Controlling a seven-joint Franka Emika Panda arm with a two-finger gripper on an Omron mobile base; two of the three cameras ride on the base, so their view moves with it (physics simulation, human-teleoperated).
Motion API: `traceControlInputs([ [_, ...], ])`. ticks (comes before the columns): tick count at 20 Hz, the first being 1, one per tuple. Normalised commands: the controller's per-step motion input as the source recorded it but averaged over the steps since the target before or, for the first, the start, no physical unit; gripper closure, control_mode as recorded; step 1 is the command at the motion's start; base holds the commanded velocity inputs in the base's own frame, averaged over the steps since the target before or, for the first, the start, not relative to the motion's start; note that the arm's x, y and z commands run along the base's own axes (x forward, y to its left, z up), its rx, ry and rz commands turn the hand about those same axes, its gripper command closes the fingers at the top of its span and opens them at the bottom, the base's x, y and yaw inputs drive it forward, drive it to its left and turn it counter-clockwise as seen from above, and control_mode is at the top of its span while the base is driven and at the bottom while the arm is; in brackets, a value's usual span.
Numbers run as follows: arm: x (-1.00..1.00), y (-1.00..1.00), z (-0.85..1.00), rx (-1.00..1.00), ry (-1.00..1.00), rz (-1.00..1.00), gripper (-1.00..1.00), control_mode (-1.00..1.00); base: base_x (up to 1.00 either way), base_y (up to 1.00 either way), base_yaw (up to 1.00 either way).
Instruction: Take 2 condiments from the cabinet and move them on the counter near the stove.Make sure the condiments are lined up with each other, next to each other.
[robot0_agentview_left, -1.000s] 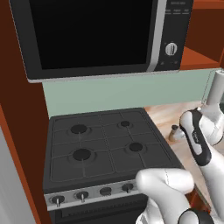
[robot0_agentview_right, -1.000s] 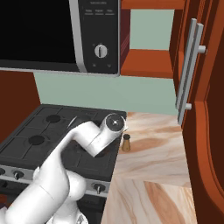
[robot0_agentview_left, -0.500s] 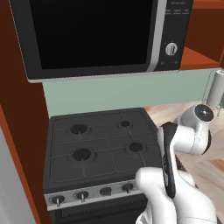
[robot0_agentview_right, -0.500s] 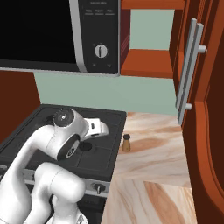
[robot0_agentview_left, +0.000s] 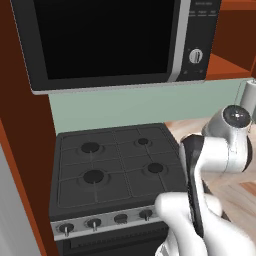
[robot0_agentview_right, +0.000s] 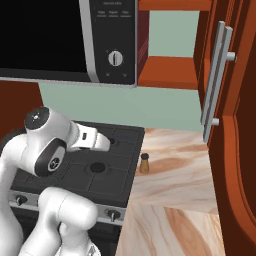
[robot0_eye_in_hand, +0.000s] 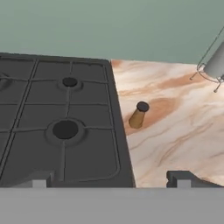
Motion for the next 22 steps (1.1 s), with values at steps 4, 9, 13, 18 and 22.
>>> traceControlInputs([
  [4, -0.64, 0.24, 0.44, 0.18, -0.38, -0.04, -1.0, -1.0, 0.0, 0.0, 0.0],
  [9, -0.75, 0.22, 0.49, 0.1, -0.18, -0.01, -1.0, -1.0, 0.0, 0.0, 0.0],
  [13, -0.6, 0.32, 0.39, 0.03, -0.03, -0.05, -1.0, -1.0, 0.0, 0.0, 0.0],
  [18, -0.27, 0.17, 0.13, 0.0, 0.0, -0.07, -1.0, -1.0, 0.0, 0.0, 0.0],
  [22, 0.0, 0.0, 0.0, 0.0, 0.01, 0.06, -1.0, -1.0, 0.0, 0.0, 0.0],
])
